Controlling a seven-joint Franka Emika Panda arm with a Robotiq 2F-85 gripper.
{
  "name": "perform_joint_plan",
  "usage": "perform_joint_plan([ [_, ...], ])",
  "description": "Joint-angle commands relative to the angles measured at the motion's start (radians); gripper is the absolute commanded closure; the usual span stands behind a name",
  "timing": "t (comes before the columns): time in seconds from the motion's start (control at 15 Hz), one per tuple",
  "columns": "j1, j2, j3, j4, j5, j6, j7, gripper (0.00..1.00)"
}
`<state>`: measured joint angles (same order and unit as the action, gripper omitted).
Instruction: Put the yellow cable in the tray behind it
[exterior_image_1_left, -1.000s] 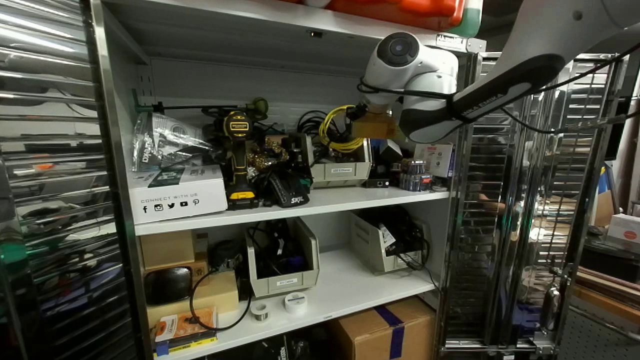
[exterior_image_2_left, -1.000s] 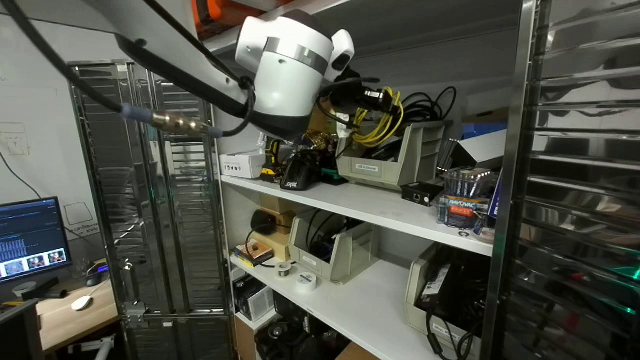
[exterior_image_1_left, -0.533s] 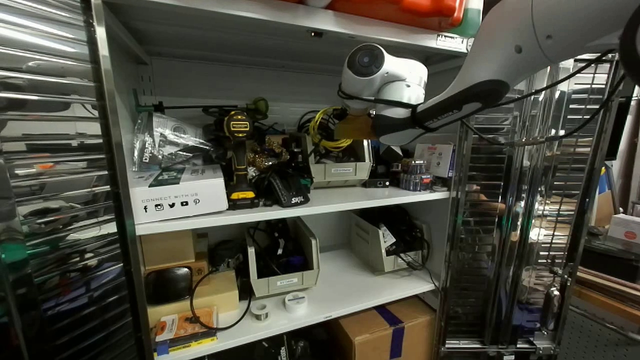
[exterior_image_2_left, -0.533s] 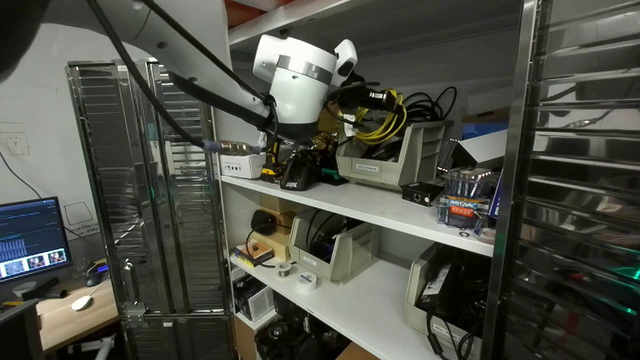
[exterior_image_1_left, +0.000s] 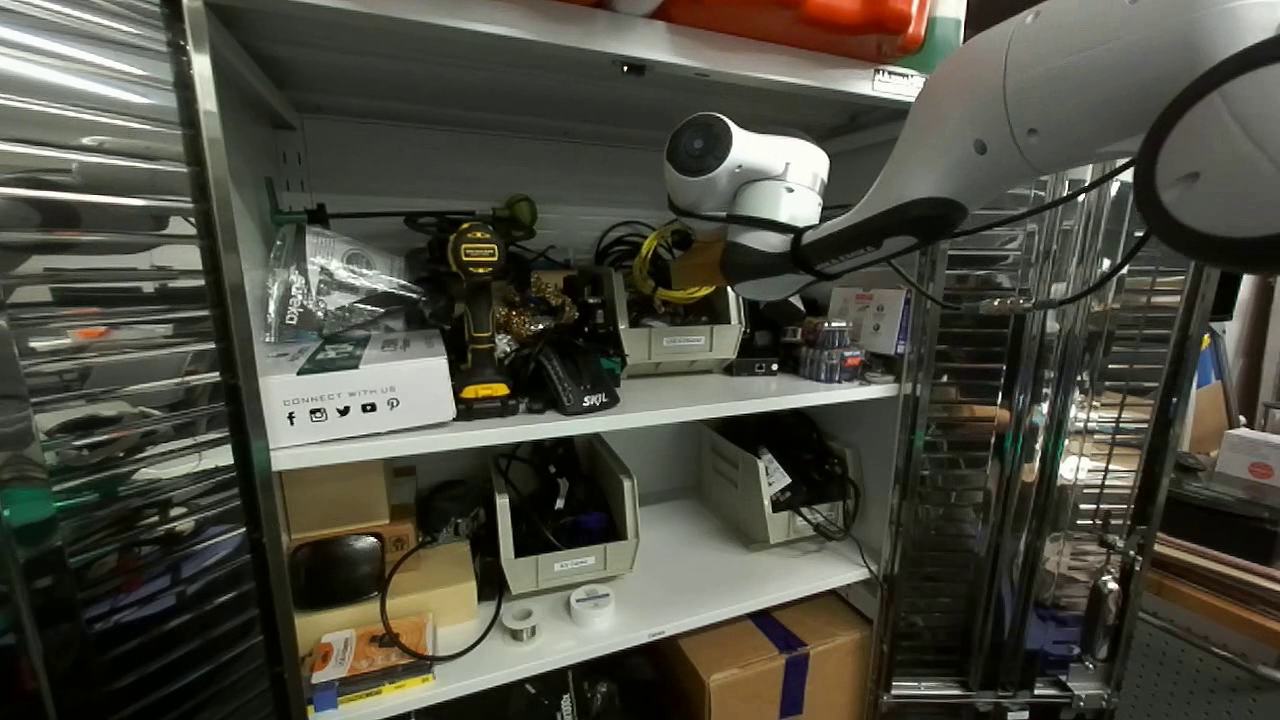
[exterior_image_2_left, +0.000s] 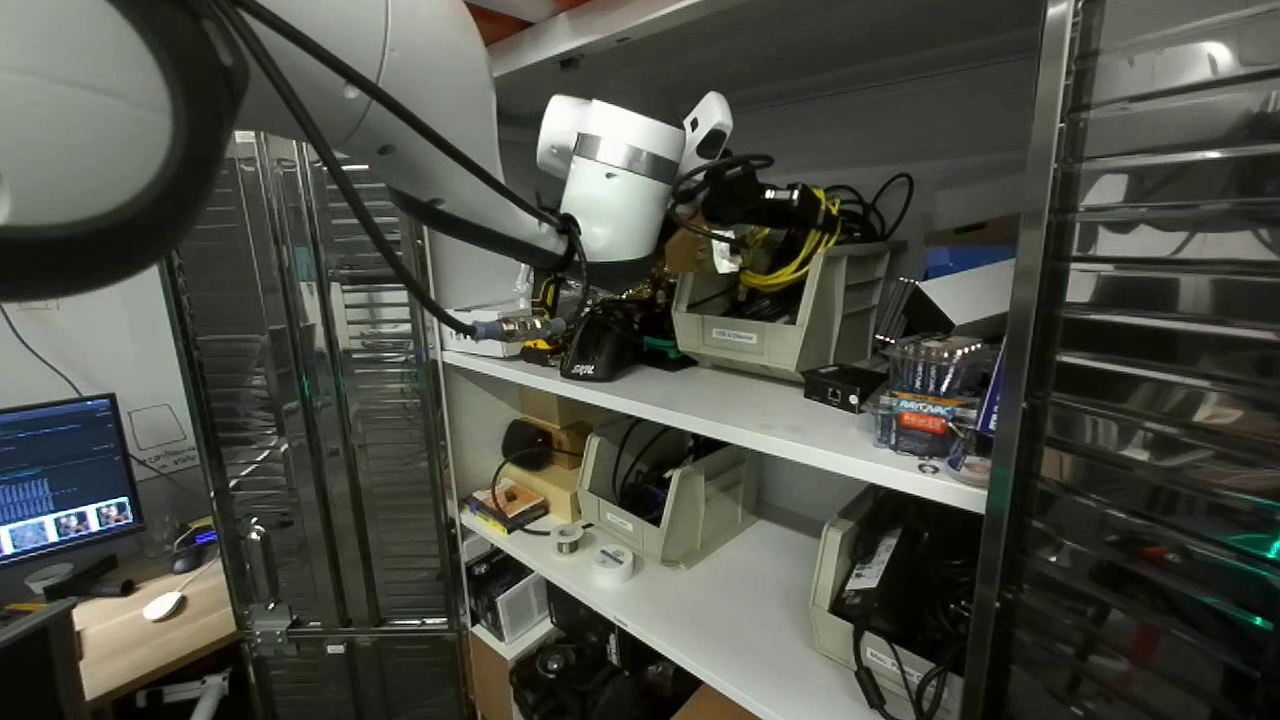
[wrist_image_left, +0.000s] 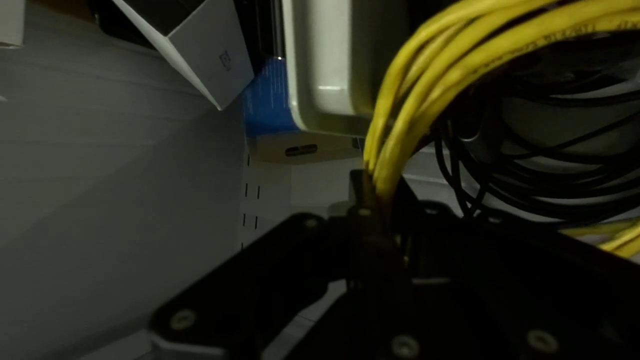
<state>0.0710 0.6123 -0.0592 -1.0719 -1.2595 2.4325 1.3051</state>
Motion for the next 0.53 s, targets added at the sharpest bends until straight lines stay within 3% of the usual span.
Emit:
perform_joint_plan([
  [0.0,-0.002,0.087,0.012,0.152,0.038,-0.055,-0.084,0.93],
  [0.07,-0.007,0.093,0.027,0.162,0.064,-0.050,-0.112,0.87],
  [0.13,-0.007,0.100,0.032,0.174,0.081,-0.053,-0.130,0.64],
  [0.27,-0.012,0.091,0.055,0.173,0.127,-0.047,-0.181,0.61],
  [0.47,-0.017,0.039,0.088,0.125,0.180,-0.031,-0.232,0.37],
])
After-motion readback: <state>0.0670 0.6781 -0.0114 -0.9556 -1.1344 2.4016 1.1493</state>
